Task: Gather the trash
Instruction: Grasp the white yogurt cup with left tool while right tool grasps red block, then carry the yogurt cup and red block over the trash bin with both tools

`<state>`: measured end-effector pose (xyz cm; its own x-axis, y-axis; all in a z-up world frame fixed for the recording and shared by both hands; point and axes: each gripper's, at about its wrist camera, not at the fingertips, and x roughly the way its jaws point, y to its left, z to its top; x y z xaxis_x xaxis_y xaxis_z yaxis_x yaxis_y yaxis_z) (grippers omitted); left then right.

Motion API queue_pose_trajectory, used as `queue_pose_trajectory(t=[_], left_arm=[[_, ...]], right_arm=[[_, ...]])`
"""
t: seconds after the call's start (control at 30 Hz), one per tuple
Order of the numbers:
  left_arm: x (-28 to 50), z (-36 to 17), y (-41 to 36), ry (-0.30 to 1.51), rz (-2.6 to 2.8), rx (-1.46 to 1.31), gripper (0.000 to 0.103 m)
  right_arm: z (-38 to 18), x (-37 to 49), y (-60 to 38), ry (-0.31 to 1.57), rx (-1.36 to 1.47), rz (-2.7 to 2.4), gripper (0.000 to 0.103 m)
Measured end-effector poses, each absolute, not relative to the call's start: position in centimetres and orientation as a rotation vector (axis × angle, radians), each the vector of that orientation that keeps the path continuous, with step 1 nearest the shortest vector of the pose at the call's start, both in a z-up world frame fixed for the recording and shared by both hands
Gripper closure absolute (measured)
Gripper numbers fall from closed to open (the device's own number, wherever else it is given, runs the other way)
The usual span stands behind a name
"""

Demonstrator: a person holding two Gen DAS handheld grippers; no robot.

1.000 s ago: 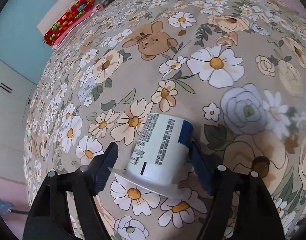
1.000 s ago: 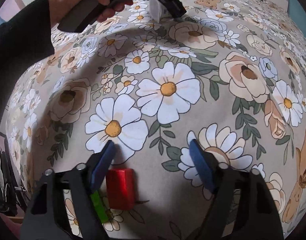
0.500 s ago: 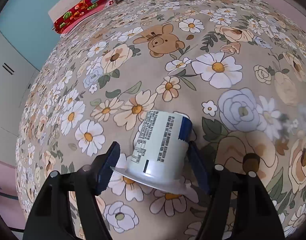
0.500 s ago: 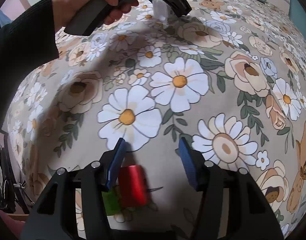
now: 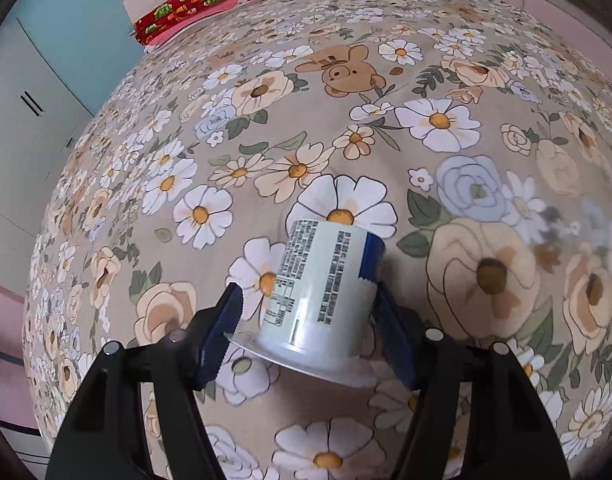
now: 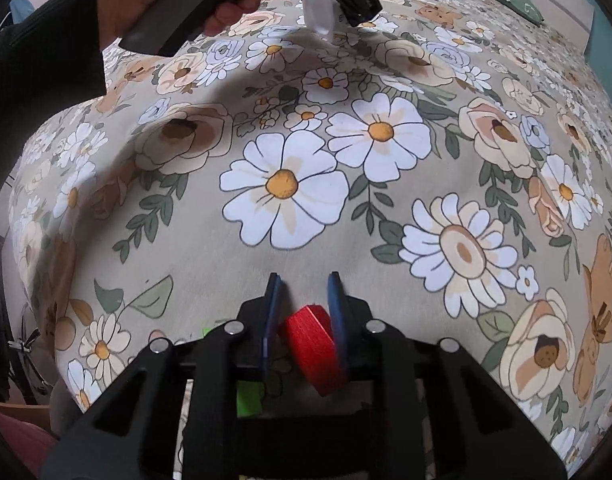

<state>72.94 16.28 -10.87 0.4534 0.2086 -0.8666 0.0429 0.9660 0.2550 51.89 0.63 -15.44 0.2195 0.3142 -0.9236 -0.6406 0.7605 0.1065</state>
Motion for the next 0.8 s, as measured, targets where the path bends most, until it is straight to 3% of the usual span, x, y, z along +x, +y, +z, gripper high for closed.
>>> queue_pose_trajectory(t=[0.17,0.3,0.37,0.43,0.8], left_arm=[[71.6,-10.6,16.2,1.095,0.102,0.265,0.035],[70.8,-10.6,16.0,1.096,0.108,0.271,0.035],[70.6,-10.6,15.8,1.098,0.110,0.265,0.035],[70.3,-10.6,15.6,1.097,0.114,0.259,0.036],[67.4,-6.5,15.3,1.045,0.139,0.211,0.036]], right_arm=[[-15.2,50.6,-0.2,1.166,-0.368,0.685,0.056],[-15.4,49.7,-0.6,1.144,-0.431,0.686,0.054],[-15.6,49.9,-0.8,1.151,-0.423,0.691,0.057],[-15.7,50.3,-0.9,1.151,-0.419,0.692,0.081],[-11.9,50.2,-1.8,1.058,-0.374,0.640,0.082]])
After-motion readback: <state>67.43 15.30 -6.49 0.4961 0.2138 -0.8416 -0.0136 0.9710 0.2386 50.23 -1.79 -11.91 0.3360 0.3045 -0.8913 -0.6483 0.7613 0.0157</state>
